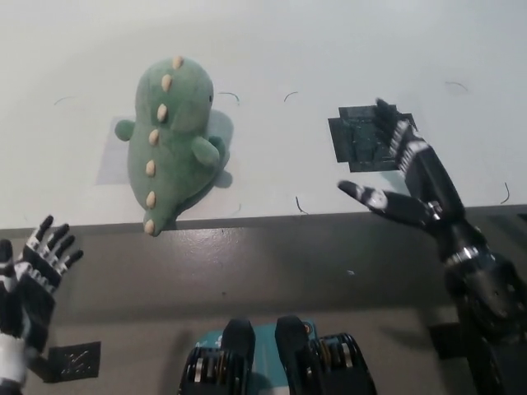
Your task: Use both hands to pick up a dinasour on the right side and move it to the left side
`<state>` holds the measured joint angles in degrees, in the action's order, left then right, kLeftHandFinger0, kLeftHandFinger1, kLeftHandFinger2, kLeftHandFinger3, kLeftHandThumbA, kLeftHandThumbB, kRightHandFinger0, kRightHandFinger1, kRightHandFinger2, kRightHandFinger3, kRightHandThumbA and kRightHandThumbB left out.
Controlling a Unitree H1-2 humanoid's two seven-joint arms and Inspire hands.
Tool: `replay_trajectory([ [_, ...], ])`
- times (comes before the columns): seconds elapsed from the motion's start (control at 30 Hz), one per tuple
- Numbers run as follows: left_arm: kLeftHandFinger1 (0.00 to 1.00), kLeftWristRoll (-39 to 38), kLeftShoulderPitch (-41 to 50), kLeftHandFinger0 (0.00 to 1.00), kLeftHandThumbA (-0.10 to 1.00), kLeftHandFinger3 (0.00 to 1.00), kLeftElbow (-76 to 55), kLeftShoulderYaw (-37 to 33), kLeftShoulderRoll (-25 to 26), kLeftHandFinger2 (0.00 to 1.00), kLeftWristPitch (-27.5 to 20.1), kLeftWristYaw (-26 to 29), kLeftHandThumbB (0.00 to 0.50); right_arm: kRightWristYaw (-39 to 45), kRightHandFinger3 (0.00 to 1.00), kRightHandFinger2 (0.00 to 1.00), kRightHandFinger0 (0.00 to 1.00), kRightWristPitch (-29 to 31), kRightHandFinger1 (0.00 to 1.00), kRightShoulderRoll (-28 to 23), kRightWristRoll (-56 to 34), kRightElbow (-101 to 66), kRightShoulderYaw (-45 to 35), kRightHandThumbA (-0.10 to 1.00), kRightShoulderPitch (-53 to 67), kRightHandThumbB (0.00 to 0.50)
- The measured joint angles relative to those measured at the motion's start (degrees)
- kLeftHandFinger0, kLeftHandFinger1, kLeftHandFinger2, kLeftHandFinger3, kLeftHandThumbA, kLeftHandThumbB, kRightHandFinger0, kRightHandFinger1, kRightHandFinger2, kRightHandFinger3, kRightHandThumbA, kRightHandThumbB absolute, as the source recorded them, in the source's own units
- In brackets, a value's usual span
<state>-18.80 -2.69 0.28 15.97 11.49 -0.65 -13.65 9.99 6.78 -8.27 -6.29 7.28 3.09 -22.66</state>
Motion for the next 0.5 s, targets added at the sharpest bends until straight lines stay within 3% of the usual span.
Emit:
replay_trajectory([
  [0.1,1.00,0.05,0.44,1.00,1.00,1.00,-0.44,0.00,-0.76,1.00,-2.20,-0.04,0.429,0.58,1.00,1.00,1.00,-0.19,1.00,-0.69,-0.81,-2.47,-0.57,1.00,2.38,0.229],
  [0.17,1.00,0.15,1.25,1.00,1.00,1.00,-0.49,0.00,-0.98,1.00,-3.52,-0.04,0.434,0.77,1.00,1.00,1.00,0.06,1.00,-1.08,-0.74,-3.47,-0.57,1.00,3.60,0.231],
  [0.5,1.00,1.40,8.60,1.00,1.00,1.00,-0.38,-1.49,-3.89,1.00,-10.41,-0.11,0.408,1.51,1.00,1.00,1.00,1.45,1.00,-4.08,-0.74,-8.98,-1.32,1.00,13.74,0.244],
])
